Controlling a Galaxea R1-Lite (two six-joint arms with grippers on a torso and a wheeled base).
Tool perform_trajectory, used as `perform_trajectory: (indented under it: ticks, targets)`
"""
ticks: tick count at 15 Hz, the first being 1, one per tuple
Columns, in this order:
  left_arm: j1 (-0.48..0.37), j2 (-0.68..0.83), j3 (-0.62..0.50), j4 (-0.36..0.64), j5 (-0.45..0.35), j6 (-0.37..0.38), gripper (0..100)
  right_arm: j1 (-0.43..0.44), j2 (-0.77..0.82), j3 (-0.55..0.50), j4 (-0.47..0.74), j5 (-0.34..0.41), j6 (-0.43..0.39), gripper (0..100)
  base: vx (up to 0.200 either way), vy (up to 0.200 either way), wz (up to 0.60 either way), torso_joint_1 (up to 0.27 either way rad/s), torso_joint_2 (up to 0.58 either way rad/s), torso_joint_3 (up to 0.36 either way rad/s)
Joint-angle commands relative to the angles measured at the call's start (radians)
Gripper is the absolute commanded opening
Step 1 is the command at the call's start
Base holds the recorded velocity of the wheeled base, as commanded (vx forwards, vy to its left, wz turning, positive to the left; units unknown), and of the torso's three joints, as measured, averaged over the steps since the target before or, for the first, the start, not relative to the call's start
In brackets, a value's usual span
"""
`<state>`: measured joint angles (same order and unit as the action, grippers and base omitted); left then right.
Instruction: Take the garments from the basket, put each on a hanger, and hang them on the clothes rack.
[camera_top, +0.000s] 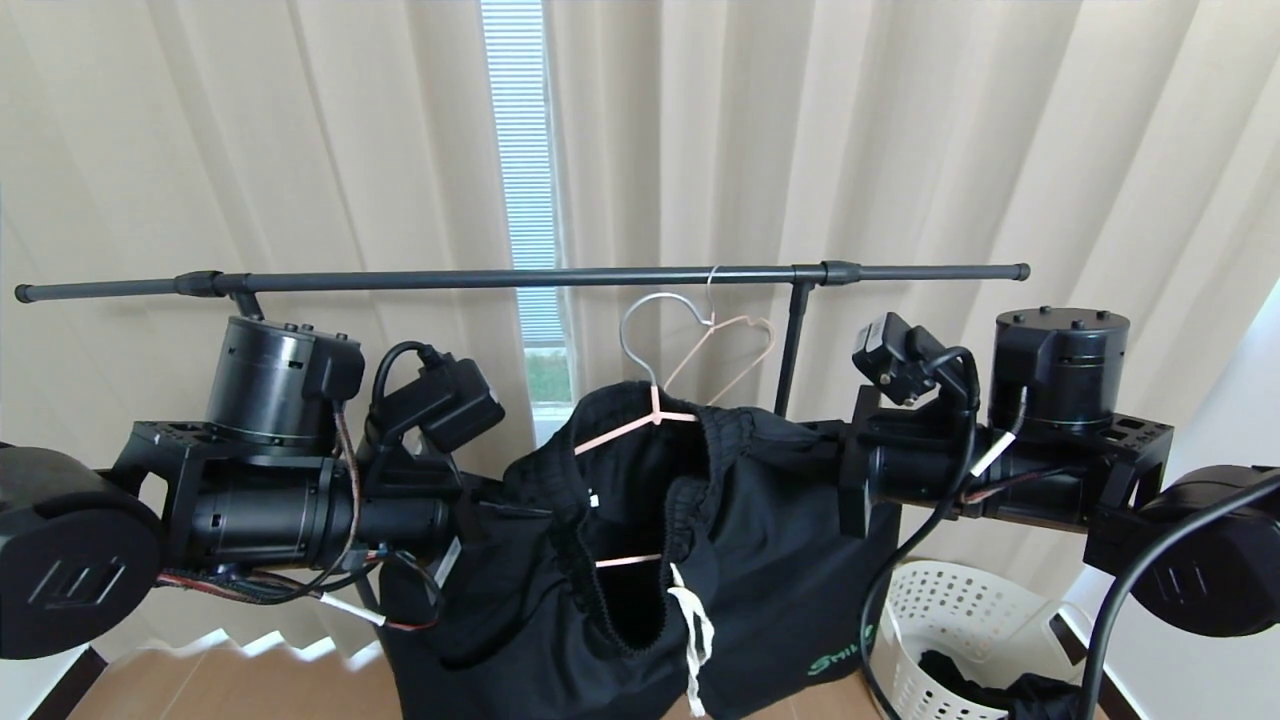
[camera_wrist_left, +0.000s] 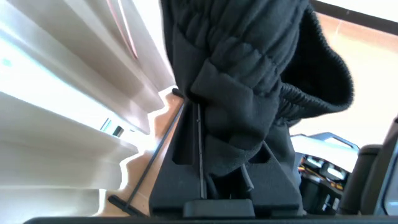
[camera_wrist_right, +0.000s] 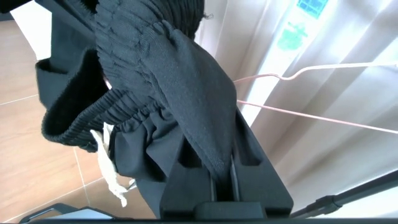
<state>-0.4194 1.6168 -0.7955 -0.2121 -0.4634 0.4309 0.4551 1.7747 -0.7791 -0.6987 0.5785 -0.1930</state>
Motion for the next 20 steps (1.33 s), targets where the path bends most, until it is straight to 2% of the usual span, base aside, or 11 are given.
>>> perform_trajectory:
  ticks: [1, 4, 5, 8, 9, 11, 13, 15, 20]
  targets:
    - [0.001, -0.018, 0.016, -0.009, 0.0, -0.001, 0, 0.0, 0.005, 0.0, 0.002, 0.0, 0.0, 0, 0.0, 0.0, 0.0, 0.0, 0.0, 0.0]
    - [0.005, -0.043, 0.029, -0.012, 0.0, -0.001, 0, 0.0, 0.005, 0.003, 0.002, 0.0, 0.0, 0, 0.0, 0.0, 0.0, 0.0, 0.0, 0.0]
    - [0.005, -0.051, 0.03, -0.012, 0.0, -0.001, 0, 0.0, 0.005, 0.008, 0.001, -0.002, -0.002, 100, 0.0, 0.0, 0.0, 0.0, 0.0, 0.0]
    - [0.008, -0.072, 0.03, -0.012, 0.0, -0.001, 0, -0.01, 0.003, 0.015, 0.002, -0.002, -0.008, 100, 0.0, 0.0, 0.0, 0.0, 0.0, 0.0]
    - [0.019, -0.087, 0.039, -0.012, 0.0, -0.012, 0, -0.033, 0.006, 0.017, 0.002, 0.006, -0.046, 100, 0.0, 0.0, 0.0, 0.0, 0.0, 0.0]
    - [0.022, -0.097, 0.045, -0.012, 0.0, -0.024, 0, -0.056, 0.008, 0.018, 0.004, 0.063, -0.063, 100, 0.0, 0.0, 0.0, 0.0, 0.0, 0.0]
    - [0.024, -0.112, 0.056, -0.012, 0.0, -0.029, 0, -0.072, 0.008, 0.018, 0.002, 0.067, -0.074, 100, 0.0, 0.0, 0.0, 0.0, 0.0, 0.0]
    - [0.024, -0.132, 0.064, -0.012, 0.0, -0.029, 0, -0.09, 0.023, 0.018, 0.004, 0.07, -0.126, 100, 0.0, 0.0, 0.0, 0.0, 0.0, 0.0]
    - [0.028, -0.172, 0.073, -0.012, -0.001, -0.069, 0, -0.101, 0.057, 0.012, 0.002, 0.07, -0.151, 100, 0.0, 0.0, 0.0, 0.0, 0.0, 0.0]
